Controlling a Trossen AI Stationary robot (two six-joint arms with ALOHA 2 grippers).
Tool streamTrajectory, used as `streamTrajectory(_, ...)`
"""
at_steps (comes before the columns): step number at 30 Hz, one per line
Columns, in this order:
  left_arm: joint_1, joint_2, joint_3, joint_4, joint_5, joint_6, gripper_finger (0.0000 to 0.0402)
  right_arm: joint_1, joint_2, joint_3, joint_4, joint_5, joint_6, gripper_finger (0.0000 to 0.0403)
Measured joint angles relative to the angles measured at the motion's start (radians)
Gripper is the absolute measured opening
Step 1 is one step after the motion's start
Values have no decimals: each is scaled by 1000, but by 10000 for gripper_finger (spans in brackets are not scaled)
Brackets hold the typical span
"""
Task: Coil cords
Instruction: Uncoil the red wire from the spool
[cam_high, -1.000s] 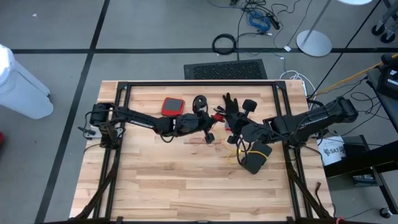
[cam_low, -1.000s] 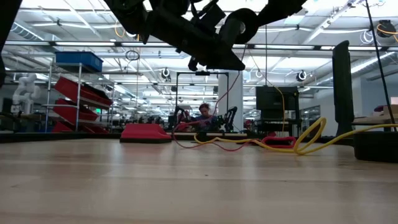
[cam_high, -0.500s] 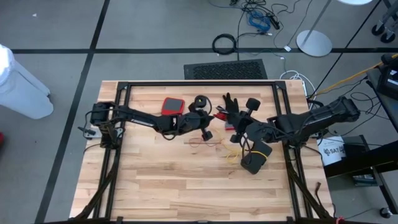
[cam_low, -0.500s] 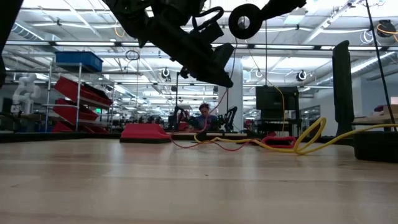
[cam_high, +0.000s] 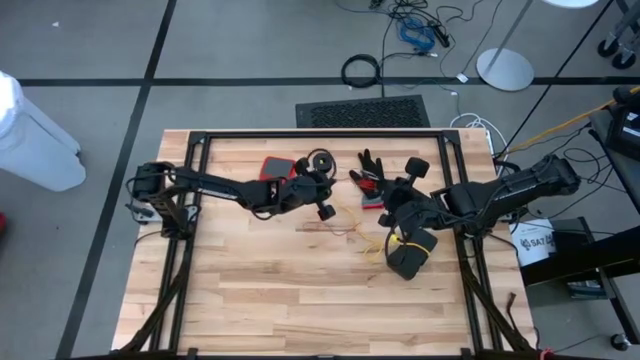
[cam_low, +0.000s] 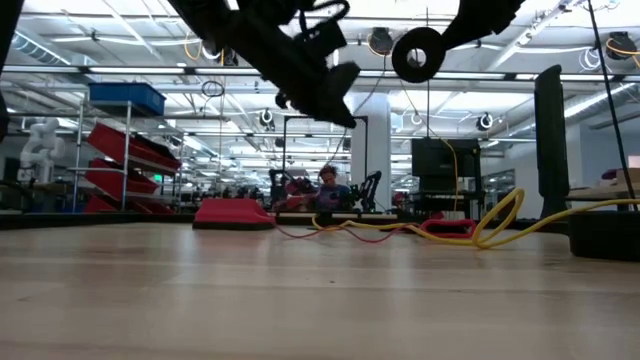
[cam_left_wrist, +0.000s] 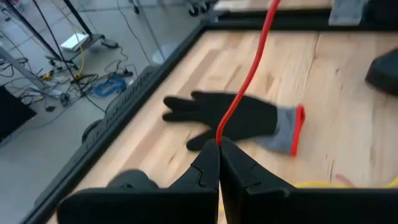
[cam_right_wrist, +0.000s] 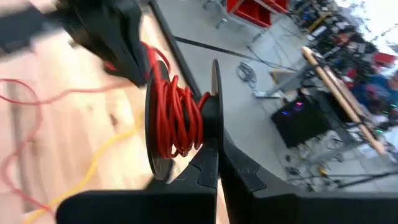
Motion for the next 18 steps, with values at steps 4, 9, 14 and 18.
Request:
streamTrajectory(4,-20,-48,0,5,3,2,0,-4,0,0,-26,71,11,0)
streamTrajectory(9,-69,-74,0,18,87,5,0,-6,0,1,-26,153,11,0)
streamTrajectory(14,-125,-52,1,38,167,17,0,-28,0,1,-10,172,10,0)
streamTrajectory(18,-148,-8,1,31,168,18,0,-38,0,1,31,172,-6,0)
